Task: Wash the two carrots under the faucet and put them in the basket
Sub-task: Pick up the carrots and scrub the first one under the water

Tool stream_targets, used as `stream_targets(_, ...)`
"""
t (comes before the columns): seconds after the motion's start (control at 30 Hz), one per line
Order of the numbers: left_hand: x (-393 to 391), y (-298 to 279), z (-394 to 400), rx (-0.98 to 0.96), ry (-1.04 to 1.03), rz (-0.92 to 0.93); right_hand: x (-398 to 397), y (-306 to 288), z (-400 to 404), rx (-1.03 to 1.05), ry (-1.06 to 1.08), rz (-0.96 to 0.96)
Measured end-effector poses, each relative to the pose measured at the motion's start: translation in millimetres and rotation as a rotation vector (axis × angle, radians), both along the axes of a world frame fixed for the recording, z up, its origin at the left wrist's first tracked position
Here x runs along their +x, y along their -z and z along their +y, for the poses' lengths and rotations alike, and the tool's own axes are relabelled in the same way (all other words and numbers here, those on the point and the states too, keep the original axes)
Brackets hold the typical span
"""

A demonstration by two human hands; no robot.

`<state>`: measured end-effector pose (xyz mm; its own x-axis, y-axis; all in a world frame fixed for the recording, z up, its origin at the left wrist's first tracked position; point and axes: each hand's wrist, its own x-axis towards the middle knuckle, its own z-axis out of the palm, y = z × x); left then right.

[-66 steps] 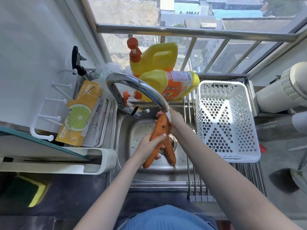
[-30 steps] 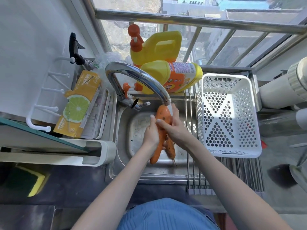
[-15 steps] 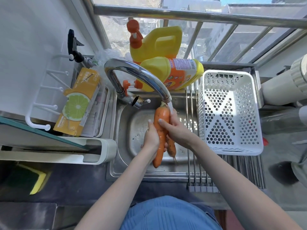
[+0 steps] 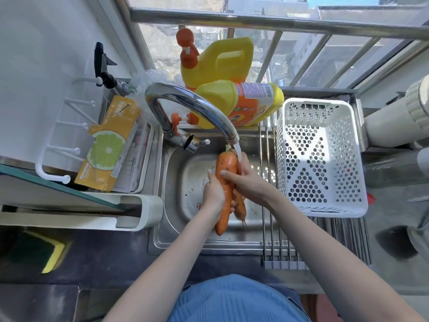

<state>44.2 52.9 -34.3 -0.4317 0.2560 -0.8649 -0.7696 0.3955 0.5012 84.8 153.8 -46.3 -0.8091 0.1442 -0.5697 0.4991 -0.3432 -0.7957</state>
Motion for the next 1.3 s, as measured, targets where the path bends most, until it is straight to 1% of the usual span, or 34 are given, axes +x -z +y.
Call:
stream_targets(0.03,1.6,0.3,2.2,-0.015,0.0,0.032,-3.5,-3.8,-4.8,0.076,0.046,-0.002)
stream_targets(0.1,4.3,0.7,6.0,-0.076,0.022,0.116,-13.6,-10.7,-16.0,0.329,0.197,-0.03)
stream_targets(0.13,5.0,0.6,5.8,-0.093,0.025,0.136,-17.2,-13.2,-19.2,0.391,0.252,-0.052)
stream_targets(0.17,4.7,0.1,4.2,-0.099,0.023,0.134,-18.3,-13.4,-20.1,0.392,0.273,-0.064)
stream_targets(0.2,2.7,-0.5,2.1,-0.099,0.027,0.117,-16.3,-12.8,-18.7,0.348,0.257,-0.049)
stream_targets(0.3,-5.1,-3.2,-1.9,-0.065,0.067,0.014,-1.6,-9.1,-4.0,0.132,0.036,0.002)
stream_targets(0.37,-7.3,-3.3,-1.1,-0.031,0.057,-0.041,1.8,-9.2,5.0,0.06,-0.069,0.002)
stream_targets(0.43,-9.0,-2.5,2.9,-0.008,0.034,-0.063,-2.6,-8.5,7.8,0.111,-0.066,-0.007)
stream_targets(0.57,-12.7,-5.9,10.4,-0.052,0.07,0.052,-19.3,-15.4,-4.8,0.358,0.172,-0.06)
stream_targets(0.63,-13.9,-6.5,12.0,-0.069,0.08,0.096,-23.7,-16.8,-10.8,0.453,0.233,-0.112)
stream_targets(0.67,-14.4,-7.1,11.6,-0.069,0.092,0.1,-23.3,-16.4,-11.2,0.442,0.24,-0.11)
stream_targets(0.7,-14.9,-6.9,10.8,-0.057,0.096,0.092,-21.4,-14.8,-9.5,0.384,0.227,-0.089)
stream_targets(0.8,-17.1,-7.6,7.5,0.004,0.085,-0.011,-6.6,-8.5,6.7,0.083,0.109,0.019)
stream_targets(0.83,-17.1,-8.4,7.8,0.015,0.085,-0.028,-3.0,-7.5,11.0,0.024,0.083,0.037)
stream_targets(0.87,-16.3,-9.1,9.0,0.018,0.088,-0.017,-1.9,-7.0,12.2,0.004,0.094,0.041)
stream_targets(0.9,-15.1,-9.1,11.1,0.003,0.1,0.023,-2.8,-7.1,10.1,0.03,0.141,0.036)
stream_targets(1.0,-10.3,-8.6,16.8,-0.084,0.169,0.192,-15.3,-9.8,-3.5,0.267,0.348,-0.062)
stream_targets(1.07,-9.4,-7.5,16.7,-0.107,0.202,0.227,-20.9,-12.0,-5.5,0.321,0.427,-0.141)
stream_targets(1.1,-11.3,-7.1,15.8,-0.1,0.209,0.211,-19.3,-12.2,-3.1,0.277,0.407,-0.135)
stream_targets(1.2,-18.3,-7.3,10.6,-0.025,0.177,0.057,-5.7,-9.7,8.0,0.014,0.204,-0.008)
stream_targets(1.23,-18.4,-6.6,9.8,-0.009,0.173,0.03,-1.7,-10.5,10.6,-0.05,0.16,0.009)
stream_targets(1.27,-16.7,-7.1,9.4,-0.009,0.164,0.032,-0.3,-10.5,11.1,-0.073,0.149,0.008)
stream_targets(1.3,-14.3,-7.5,9.6,-0.031,0.162,0.059,-0.8,-11.4,9.2,-0.051,0.169,-0.007)
